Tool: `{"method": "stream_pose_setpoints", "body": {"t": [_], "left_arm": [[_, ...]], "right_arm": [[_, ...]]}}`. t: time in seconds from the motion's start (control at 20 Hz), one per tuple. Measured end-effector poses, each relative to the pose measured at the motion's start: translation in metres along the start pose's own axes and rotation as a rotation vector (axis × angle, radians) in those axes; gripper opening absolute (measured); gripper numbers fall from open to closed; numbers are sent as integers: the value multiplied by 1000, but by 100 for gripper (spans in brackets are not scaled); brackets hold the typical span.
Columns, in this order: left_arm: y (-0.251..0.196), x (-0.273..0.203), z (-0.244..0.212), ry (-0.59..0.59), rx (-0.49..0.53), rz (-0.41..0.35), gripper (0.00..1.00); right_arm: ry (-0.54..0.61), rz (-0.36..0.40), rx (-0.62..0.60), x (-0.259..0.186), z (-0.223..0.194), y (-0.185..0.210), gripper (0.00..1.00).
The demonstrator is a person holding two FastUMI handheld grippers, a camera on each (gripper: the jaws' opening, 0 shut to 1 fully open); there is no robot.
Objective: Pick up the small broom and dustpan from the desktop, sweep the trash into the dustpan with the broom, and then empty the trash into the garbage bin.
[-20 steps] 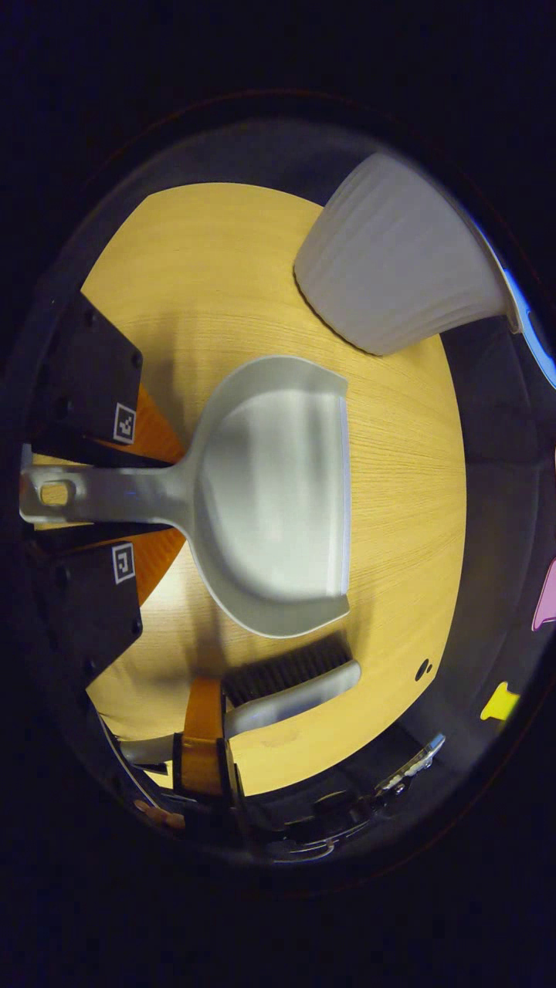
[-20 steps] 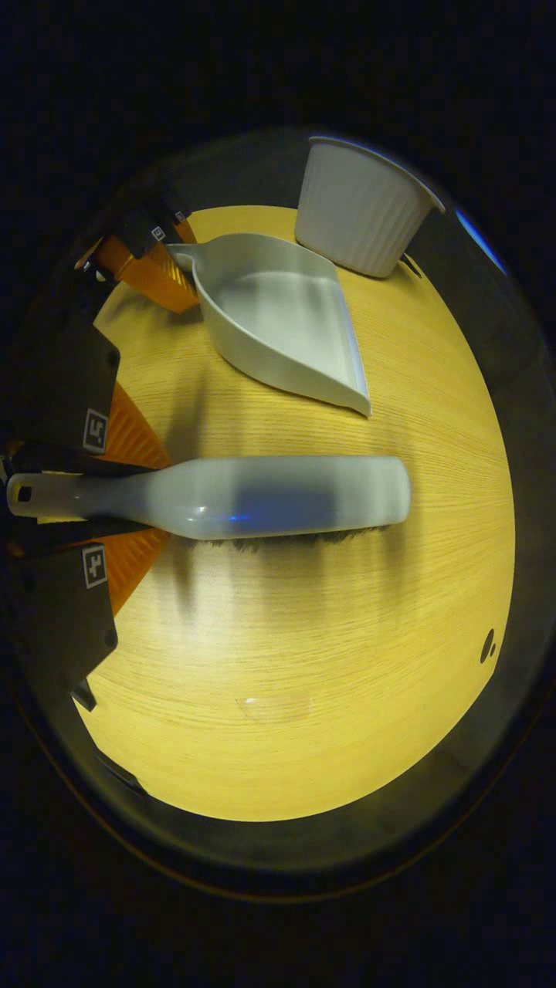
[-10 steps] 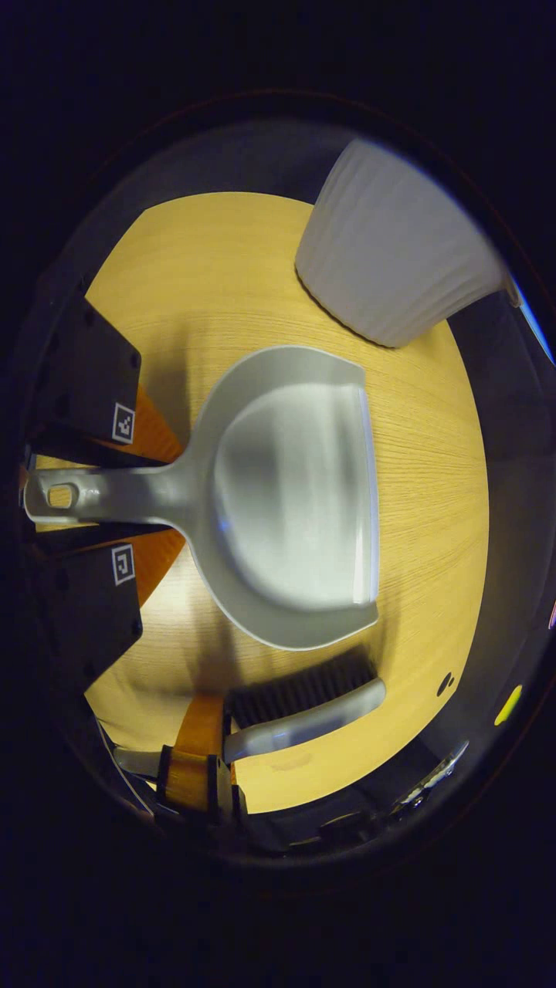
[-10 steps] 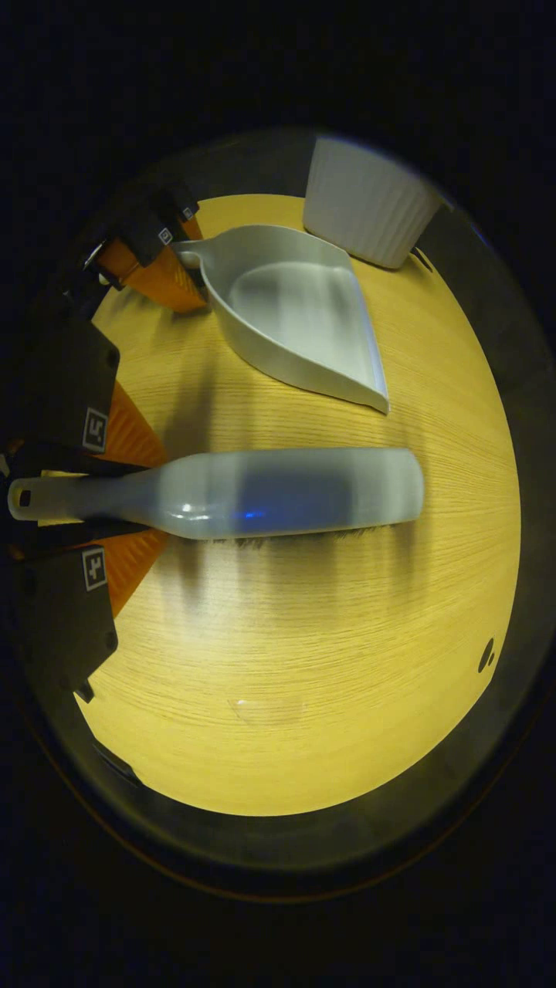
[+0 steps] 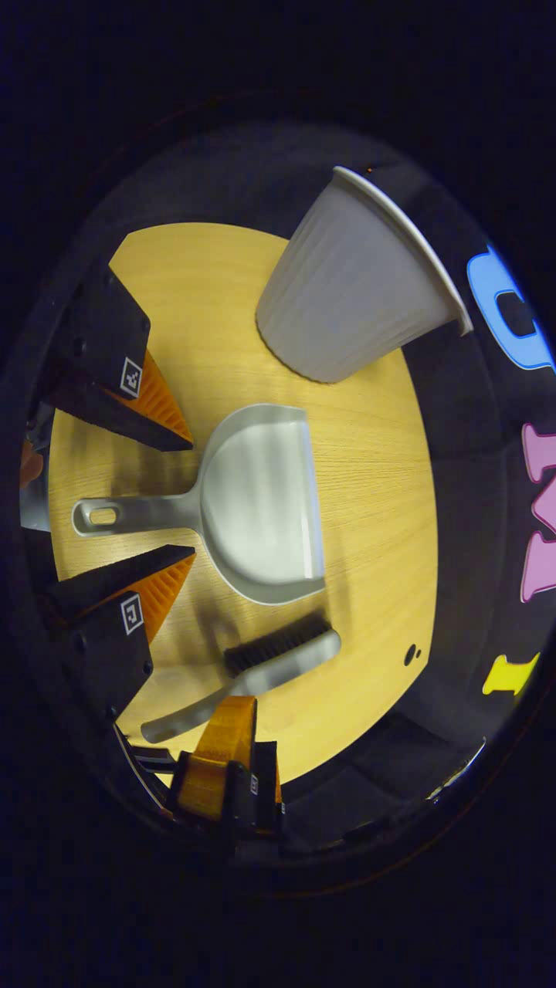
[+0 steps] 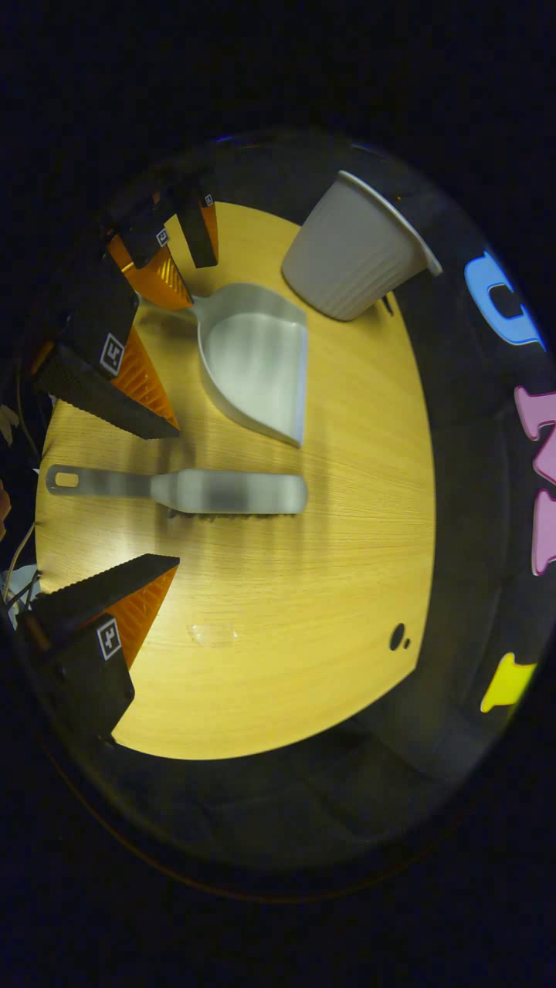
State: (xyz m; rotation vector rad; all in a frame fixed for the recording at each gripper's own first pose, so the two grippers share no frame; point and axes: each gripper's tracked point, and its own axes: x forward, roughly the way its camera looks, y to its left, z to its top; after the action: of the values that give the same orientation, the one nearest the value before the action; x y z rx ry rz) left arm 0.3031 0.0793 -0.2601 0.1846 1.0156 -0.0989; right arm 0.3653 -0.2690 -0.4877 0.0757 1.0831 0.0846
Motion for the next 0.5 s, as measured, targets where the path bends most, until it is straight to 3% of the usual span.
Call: {"method": "stream_pose_setpoints", "body": {"t": [0.2, 0.35, 0.5], "left_arm": [[-9, -91, 53, -294, -63, -58, 75], [-11, -157, 85, -539, -107, -88, 75], [-6, -174, 88, -698, -28, -93, 74]], "right_arm": [[-361, -12, -36, -96, 67, 7, 92], [-708, -107, -111, -184, 110, 4, 95], [-962, -3, -44, -248, 126, 31, 95]]}}
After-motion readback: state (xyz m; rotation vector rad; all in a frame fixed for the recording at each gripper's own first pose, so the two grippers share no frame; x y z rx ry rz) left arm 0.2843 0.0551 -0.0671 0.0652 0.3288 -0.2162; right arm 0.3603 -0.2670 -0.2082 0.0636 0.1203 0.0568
